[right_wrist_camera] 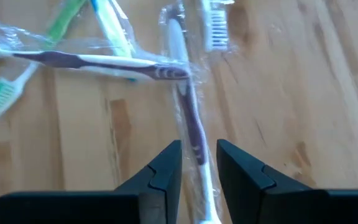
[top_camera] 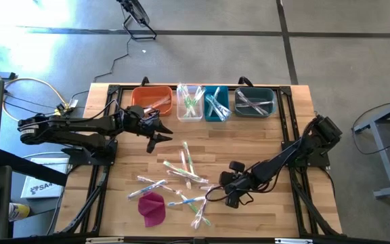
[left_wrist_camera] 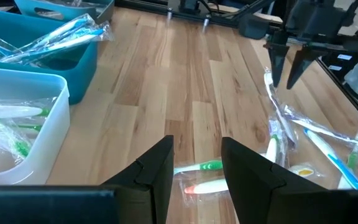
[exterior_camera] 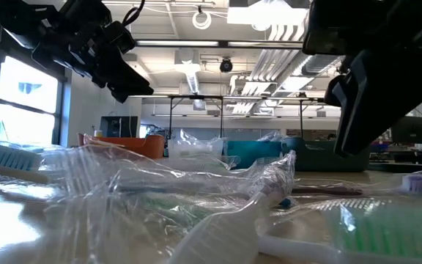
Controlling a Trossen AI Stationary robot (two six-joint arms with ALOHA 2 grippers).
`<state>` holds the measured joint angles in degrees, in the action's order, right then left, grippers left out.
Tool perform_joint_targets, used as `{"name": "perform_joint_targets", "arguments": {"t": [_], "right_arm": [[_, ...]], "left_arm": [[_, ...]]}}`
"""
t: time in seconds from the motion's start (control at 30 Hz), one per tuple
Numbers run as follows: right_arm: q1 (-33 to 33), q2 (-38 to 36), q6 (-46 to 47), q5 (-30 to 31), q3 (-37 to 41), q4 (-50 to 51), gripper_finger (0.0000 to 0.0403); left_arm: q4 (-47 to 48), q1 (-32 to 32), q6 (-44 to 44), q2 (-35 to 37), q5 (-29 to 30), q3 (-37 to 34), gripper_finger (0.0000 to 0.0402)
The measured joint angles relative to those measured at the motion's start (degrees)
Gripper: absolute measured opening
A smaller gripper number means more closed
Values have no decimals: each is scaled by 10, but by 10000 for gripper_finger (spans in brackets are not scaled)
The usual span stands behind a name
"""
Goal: Pick & Place Toothbrushes
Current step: Put the purple toothbrush into the green bin
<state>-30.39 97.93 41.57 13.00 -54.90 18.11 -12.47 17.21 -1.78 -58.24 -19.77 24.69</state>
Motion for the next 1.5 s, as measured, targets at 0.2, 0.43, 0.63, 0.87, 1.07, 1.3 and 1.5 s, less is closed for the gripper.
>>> {"name": "perform_joint_targets", "arguments": {"t": [0.2,0.43,0.63,0.87,1.07,1.3,1.5], "right_arm": [[-1,1,-27,3,0,2,103],[-1,1,-20,14,0,7,154],[-1,9,-12,20,2,-3,164],[-8,27,-11,18,9,-2,154],[-8,52,-6,8,8,-9,156],[-8,66,4,19,7,-9,146],[-8,63,6,21,7,-6,107]], "left_arm": [[2,0,0,0,0,0,132],[2,0,0,0,-2,0,132],[3,0,0,0,-2,0,132],[10,0,0,0,-2,0,132],[11,0,0,0,-1,0,132],[15,0,0,0,-1,0,132],[21,0,0,0,0,0,132]]}}
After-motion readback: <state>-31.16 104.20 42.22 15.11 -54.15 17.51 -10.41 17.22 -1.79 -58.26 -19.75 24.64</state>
